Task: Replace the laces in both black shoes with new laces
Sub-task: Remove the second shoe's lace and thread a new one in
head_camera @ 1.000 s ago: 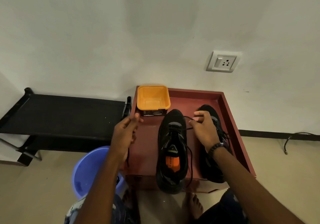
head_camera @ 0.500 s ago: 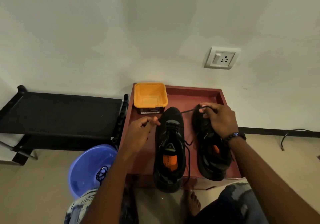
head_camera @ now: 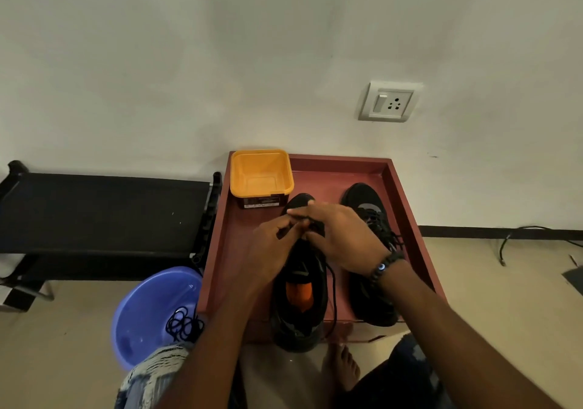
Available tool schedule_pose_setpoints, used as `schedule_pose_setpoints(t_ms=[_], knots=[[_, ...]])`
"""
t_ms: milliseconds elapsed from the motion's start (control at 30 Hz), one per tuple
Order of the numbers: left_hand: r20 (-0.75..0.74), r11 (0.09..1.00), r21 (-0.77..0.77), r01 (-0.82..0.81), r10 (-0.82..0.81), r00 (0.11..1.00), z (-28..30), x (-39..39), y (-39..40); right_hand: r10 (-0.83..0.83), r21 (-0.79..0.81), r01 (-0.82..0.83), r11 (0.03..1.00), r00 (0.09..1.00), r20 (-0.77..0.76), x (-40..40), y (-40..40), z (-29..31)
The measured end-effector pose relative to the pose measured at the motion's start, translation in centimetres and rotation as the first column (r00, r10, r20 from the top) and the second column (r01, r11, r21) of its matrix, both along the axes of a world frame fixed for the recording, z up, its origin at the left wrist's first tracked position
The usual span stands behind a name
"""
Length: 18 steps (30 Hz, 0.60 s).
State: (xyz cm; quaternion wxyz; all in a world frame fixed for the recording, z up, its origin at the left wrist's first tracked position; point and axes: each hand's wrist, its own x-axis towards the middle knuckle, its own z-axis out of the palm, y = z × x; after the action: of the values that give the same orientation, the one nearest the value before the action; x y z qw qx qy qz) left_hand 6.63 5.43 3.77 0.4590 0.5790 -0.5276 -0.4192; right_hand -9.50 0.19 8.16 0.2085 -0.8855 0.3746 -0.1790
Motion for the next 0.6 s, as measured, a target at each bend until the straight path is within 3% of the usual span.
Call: schedule_pose_setpoints(t_ms=[133,267,367,433,600], knots=[[0.090,1.000,-0.006,0.002,-0.002,0.996,0.3,0.2,-0.1,-0.046,0.164,0.027,0.986,0.993,0.110,-1.6,-0.5,0.4],[0.121,1.000,0.027,0.016,-0.019,0.993,-0.3,-0.7,0.2,-0.304,0.195,0.277,0.941,0.944,0.131,-3.8,-1.9,0.9],[0.338,0.998,0.045,0.035,-0.048,0.940,-0.7,-0.4,0.5,-0.424,0.178,0.394,0.902,0.885,0.191,-5.7,-3.0,1.3],[0.467,0.997,0.027,0.069,-0.073,0.881,-1.2,-0.3,0.3,-0.385,0.197,0.352,0.915,0.908,0.163,-6.2,-2.9,1.3],[0.512,0.993,-0.041,0.111,-0.075,0.856,-1.8,-0.6,-0.6,-0.197,0.248,0.184,0.951,0.980,0.029,-5.5,-0.8,0.1]])
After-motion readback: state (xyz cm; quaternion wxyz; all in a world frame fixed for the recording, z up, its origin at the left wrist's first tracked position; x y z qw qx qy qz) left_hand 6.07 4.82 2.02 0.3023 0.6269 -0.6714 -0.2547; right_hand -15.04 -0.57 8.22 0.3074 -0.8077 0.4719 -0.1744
